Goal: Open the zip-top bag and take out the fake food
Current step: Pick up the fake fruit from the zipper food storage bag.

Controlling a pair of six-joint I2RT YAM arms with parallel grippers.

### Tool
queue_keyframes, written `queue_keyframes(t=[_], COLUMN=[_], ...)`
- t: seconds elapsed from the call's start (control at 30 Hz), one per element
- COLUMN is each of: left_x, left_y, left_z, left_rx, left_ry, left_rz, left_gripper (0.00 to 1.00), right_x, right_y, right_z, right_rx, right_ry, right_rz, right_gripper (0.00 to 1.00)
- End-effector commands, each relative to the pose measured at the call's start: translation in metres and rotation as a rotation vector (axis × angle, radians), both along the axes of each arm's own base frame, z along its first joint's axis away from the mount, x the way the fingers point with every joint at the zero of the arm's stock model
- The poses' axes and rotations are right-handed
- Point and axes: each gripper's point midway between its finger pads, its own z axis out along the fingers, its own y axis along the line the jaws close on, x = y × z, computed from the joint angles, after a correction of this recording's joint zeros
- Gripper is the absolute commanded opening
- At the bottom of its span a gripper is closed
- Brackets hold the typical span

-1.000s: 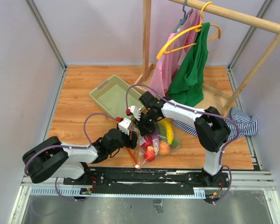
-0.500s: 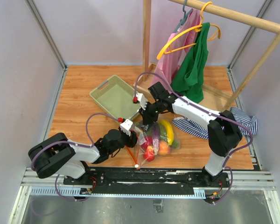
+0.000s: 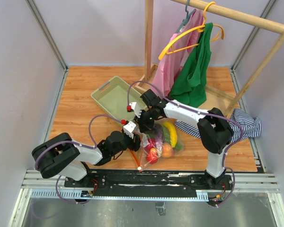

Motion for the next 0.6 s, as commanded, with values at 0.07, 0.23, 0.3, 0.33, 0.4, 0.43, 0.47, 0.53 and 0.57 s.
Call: queue_keyframes(t=[0.07,0.23,0.3,0.33,0.4,0.43,0.47,0.53,0.57], left_x=[0.005,0.006,0.006,0.006,0.003,0.0,-0.003,-0.011,-0.016], left_y=[0.0,0.001,0.0,-0.001,-0.003,-0.004,-0.006,-0.008,-0.009], left_z=[-0.01,-0.012,-0.01,-0.008,-0.003,0.001,0.009,0.018,0.021], left_rx=[0.033,0.036,0.032,0.028,0.015,0.002,-0.02,-0.055,-0.073], left_ry=[0.025,0.034,0.033,0.035,0.049,0.059,0.069,0.102,0.121], left_rz=[0.031,0.041,0.042,0.038,0.027,0.022,0.012,-0.01,-0.024], left_gripper=[0.65,0.59,0.42,0.37,0.31,0.29,0.27,0.23,0.23], right_x=[-0.026,-0.031,-0.028,-0.026,-0.017,-0.014,-0.011,-0.007,-0.006], right_y=[-0.009,-0.009,-0.011,-0.012,-0.018,-0.022,-0.027,-0.036,-0.041], right_z=[-0.018,-0.012,-0.007,-0.002,0.01,0.016,0.024,0.039,0.048], right_rx=[-0.074,-0.057,-0.056,-0.054,-0.038,-0.03,-0.019,0.012,0.034], right_ry=[0.084,0.095,0.078,0.064,0.03,0.013,-0.008,-0.061,-0.088], right_rz=[0.06,0.079,0.073,0.067,0.048,0.04,0.036,0.047,0.054], right_gripper=[0.06,0.05,0.07,0.09,0.17,0.2,0.22,0.28,0.32])
